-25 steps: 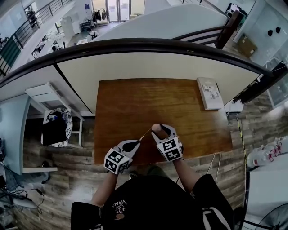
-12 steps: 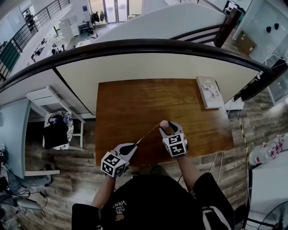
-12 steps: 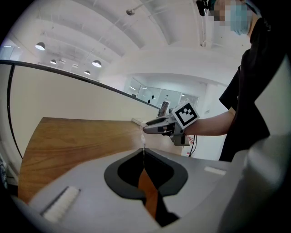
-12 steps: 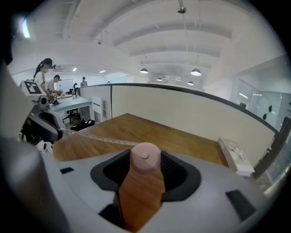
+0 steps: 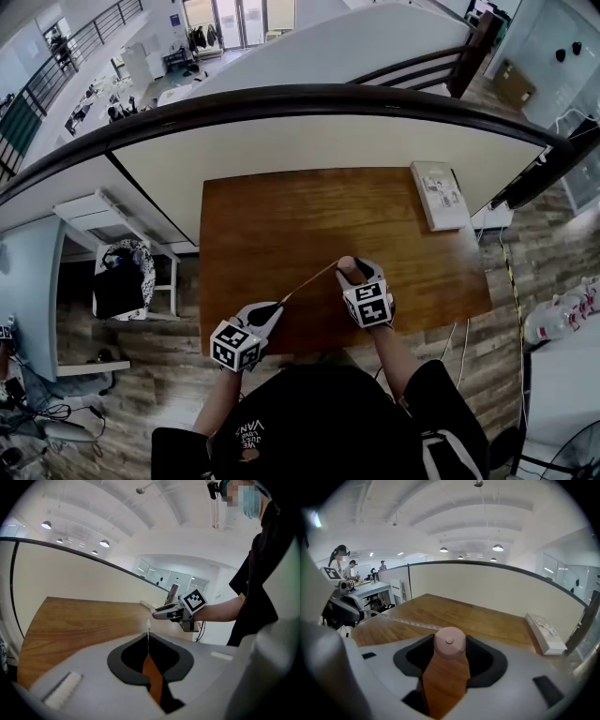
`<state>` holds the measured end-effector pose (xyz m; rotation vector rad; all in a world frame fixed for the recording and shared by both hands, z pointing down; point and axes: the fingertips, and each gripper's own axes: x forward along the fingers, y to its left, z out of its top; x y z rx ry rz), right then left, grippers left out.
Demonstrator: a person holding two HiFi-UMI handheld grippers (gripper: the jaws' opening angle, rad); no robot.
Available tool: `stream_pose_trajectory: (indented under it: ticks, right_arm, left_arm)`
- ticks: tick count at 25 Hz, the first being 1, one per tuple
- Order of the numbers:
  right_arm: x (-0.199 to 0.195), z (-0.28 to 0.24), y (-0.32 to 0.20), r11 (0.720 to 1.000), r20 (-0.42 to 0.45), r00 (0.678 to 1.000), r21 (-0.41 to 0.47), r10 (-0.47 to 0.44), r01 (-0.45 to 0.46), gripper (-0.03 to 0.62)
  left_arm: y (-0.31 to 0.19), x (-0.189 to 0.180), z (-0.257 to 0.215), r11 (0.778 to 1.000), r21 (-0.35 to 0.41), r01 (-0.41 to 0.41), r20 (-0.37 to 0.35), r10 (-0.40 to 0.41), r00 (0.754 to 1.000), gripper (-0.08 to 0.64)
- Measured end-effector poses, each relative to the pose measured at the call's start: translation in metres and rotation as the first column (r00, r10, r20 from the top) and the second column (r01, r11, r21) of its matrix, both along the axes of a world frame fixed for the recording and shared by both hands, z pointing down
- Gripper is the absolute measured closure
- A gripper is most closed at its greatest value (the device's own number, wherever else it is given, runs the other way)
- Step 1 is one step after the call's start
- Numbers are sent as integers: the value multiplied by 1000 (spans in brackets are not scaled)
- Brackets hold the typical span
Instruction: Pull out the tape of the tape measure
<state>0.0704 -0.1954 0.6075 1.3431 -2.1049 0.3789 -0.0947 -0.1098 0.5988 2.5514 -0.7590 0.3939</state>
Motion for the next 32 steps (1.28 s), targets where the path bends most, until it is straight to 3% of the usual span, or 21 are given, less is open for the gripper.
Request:
stream_pose_trajectory:
  ticks: [13, 32]
  right_arm:
    - [45, 13, -50, 998, 53, 997, -30, 50, -49, 373]
    - [149, 69, -119, 972, 70, 975, -128, 209, -199, 373]
  left_arm:
    - [-84, 64, 20, 996, -80, -32, 4, 32, 999, 545]
    - [-205, 161, 83, 982, -165, -94, 123, 115, 986, 545]
